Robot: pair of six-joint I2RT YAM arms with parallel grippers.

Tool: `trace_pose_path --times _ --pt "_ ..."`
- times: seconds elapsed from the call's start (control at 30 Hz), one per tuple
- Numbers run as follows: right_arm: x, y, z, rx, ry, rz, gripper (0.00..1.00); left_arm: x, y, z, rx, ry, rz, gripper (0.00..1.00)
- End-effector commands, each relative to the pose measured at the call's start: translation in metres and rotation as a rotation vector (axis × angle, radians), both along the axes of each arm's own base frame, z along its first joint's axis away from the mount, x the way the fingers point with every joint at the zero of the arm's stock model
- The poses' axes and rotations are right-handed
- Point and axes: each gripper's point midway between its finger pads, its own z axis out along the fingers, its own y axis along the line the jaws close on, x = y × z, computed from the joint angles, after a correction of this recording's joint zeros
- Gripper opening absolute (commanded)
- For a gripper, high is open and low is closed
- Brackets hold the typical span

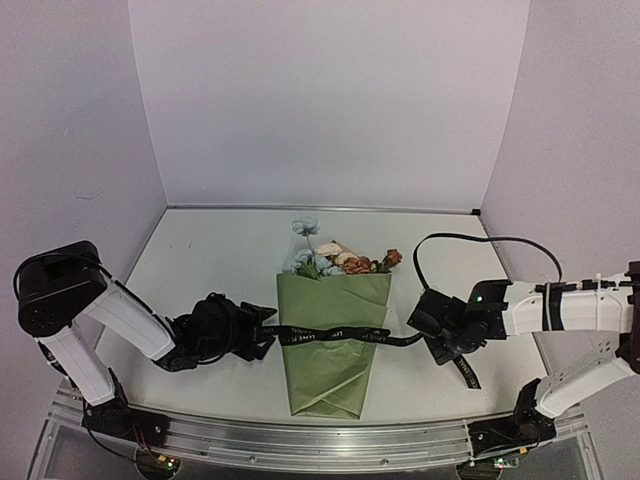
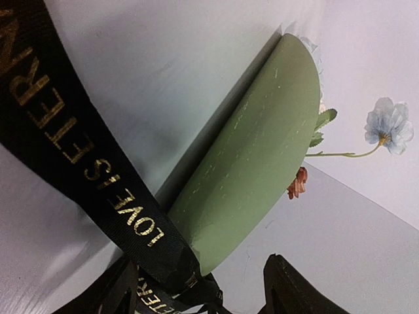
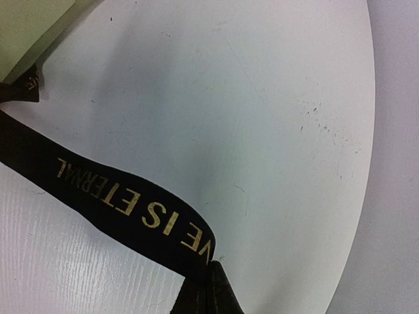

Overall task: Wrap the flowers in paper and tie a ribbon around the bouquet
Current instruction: Tie the ribbon around the folded bouquet.

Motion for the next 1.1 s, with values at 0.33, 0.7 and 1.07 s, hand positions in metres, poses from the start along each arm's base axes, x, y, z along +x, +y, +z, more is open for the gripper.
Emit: trace_pose_path --times 0.33,0.7,1.07 --pt "0.009 0.008 0.021 0.042 -0.049 0.005 0.00 0.017 0.002 -0.008 -0.049 0.024 0.139 0.60" --pt "0.011 0.010 0.025 0.045 -0.056 0.016 0.00 0.026 -0.008 -0.013 -0.086 0.011 0.151 0.36" --pt "0.011 0.000 0.026 0.027 -0.083 -0.007 0.00 0.033 0.017 0.019 0.035 -0.175 0.059 0.00"
